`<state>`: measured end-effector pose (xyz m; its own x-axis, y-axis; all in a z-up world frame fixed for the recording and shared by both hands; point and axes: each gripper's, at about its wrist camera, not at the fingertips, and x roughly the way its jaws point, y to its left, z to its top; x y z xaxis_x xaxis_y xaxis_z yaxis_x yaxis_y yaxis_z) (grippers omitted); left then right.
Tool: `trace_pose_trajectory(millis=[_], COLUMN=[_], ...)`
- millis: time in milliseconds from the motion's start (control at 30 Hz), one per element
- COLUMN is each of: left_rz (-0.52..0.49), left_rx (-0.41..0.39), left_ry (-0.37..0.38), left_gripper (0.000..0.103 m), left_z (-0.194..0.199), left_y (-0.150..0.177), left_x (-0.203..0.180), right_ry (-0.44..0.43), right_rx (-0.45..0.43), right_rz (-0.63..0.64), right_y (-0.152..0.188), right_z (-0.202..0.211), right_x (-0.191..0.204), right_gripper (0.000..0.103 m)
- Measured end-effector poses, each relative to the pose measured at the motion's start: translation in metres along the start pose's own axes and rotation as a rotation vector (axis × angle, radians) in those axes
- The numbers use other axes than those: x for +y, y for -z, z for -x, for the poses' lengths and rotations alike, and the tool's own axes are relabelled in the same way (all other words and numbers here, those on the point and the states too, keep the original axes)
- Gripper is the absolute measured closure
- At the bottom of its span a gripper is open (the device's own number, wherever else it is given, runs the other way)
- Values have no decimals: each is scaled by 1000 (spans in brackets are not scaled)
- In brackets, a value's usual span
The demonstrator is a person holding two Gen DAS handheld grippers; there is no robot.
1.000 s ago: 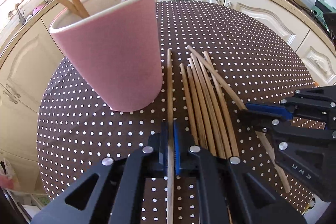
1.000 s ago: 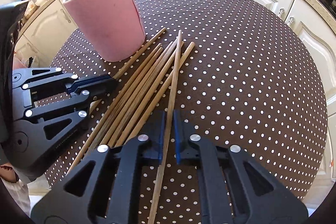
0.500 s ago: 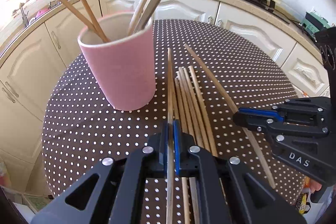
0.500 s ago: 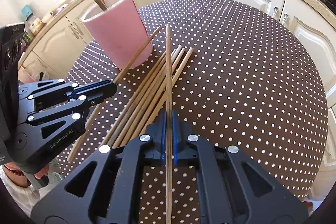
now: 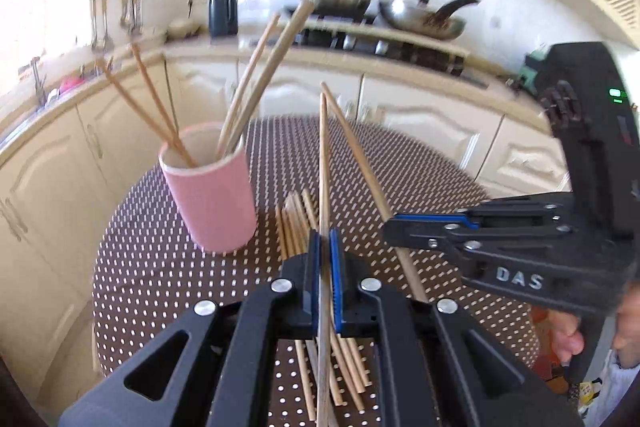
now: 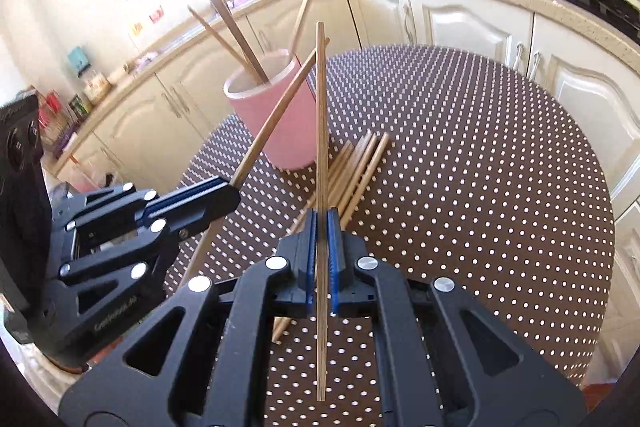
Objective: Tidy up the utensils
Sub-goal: 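Lift both held chopsticks up over the pink cup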
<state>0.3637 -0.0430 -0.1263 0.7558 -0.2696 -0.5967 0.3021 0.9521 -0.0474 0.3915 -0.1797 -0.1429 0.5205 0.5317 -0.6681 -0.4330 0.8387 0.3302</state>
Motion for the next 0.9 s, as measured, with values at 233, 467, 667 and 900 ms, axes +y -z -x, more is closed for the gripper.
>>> trace_pose_trajectory(millis=[233,467,667,900], left_rz=[-21,46,112,170], left_rx=[-191,-364,-464,-536], left_ry=[-23,-77,-138,-167], left_gripper=[98,98,98,98], left_z=[49,89,109,120], left_y=[6,6,1,-13], left_x=[-14,-10,7,28], right_ry=[-29,-72,-92,-112], right_rx=[-113,-168,-196,-249], right_rz=[-25,-13,14,13], right_y=[1,-3,-9,-22], right_z=[25,39,38,36], right_x=[13,31,42,45], right_gripper=[97,97,97,97])
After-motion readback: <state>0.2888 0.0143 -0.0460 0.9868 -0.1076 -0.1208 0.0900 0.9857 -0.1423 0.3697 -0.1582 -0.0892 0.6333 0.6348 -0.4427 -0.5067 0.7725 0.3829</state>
